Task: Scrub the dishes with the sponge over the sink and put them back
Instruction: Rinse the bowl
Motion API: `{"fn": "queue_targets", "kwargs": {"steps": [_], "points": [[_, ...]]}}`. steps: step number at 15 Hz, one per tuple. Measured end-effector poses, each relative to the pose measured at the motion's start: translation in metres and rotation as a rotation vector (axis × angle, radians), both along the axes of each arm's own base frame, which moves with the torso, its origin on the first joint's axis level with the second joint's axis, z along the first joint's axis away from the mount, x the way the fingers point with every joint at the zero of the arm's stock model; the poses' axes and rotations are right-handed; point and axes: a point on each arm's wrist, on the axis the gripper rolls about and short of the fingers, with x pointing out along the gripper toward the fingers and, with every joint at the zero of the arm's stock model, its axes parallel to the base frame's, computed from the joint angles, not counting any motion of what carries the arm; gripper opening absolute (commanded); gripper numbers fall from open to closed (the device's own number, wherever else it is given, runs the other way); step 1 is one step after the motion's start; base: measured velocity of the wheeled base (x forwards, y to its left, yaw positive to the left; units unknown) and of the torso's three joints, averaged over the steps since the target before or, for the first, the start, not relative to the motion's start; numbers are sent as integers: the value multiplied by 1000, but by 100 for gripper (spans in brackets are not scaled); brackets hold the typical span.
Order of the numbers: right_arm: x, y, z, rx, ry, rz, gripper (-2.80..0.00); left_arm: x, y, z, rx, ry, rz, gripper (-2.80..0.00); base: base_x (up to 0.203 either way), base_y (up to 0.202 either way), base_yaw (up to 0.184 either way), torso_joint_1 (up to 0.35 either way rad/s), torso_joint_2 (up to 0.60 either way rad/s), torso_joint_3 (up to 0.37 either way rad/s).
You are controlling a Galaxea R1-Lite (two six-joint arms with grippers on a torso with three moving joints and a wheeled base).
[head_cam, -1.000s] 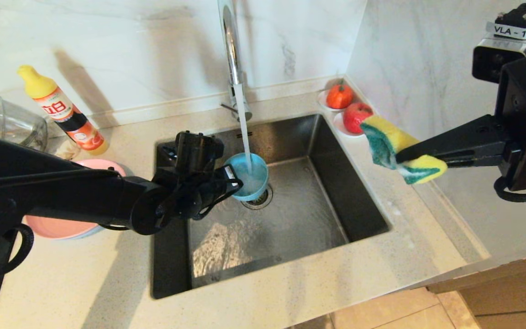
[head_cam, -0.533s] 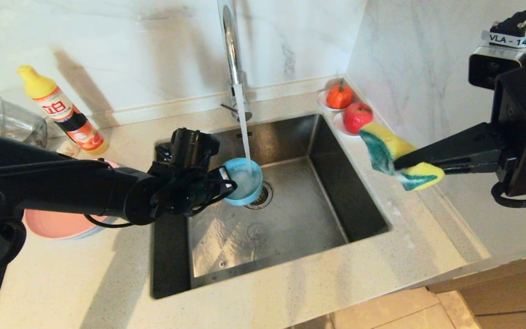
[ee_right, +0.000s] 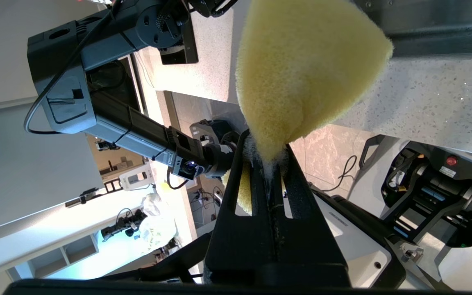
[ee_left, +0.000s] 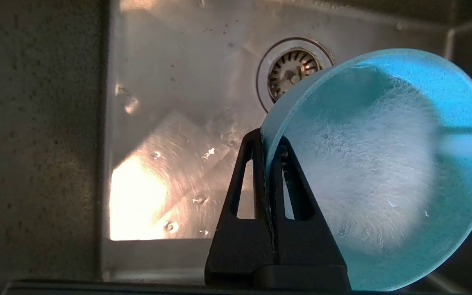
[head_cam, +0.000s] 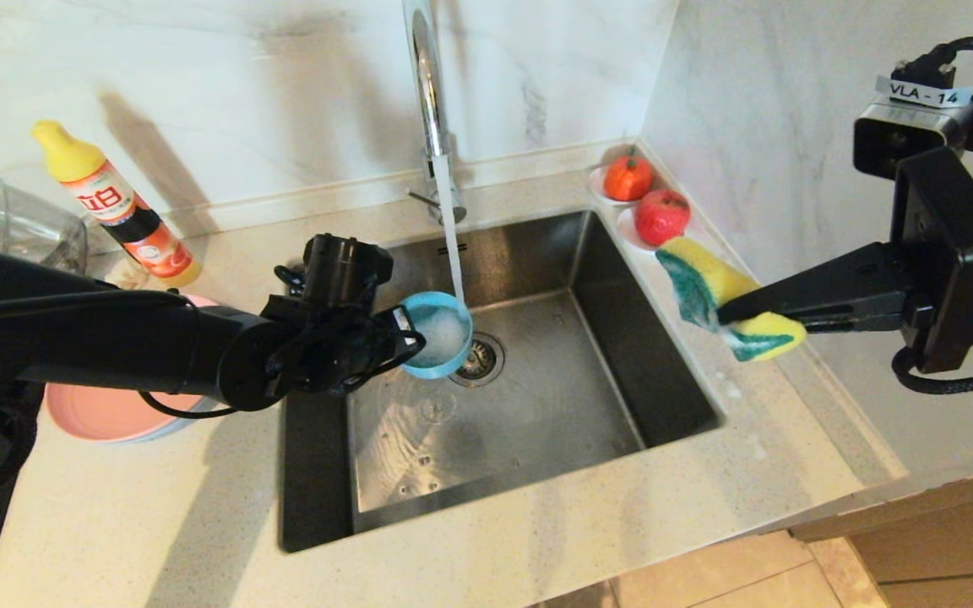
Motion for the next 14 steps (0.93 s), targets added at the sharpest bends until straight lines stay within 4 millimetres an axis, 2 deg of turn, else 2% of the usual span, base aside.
{"fn": "queue_targets", "kwargs": {"steps": [10,14], "points": [[-3,-1,1,5,-4,1,-280,-12,8,-6,39,27,-5,-280,0,0,0,0,0,0],[-5,-2,1,3,0,-1,-280,-19,15,3,74,-30,72,-280,0,0,0,0,0,0]]}}
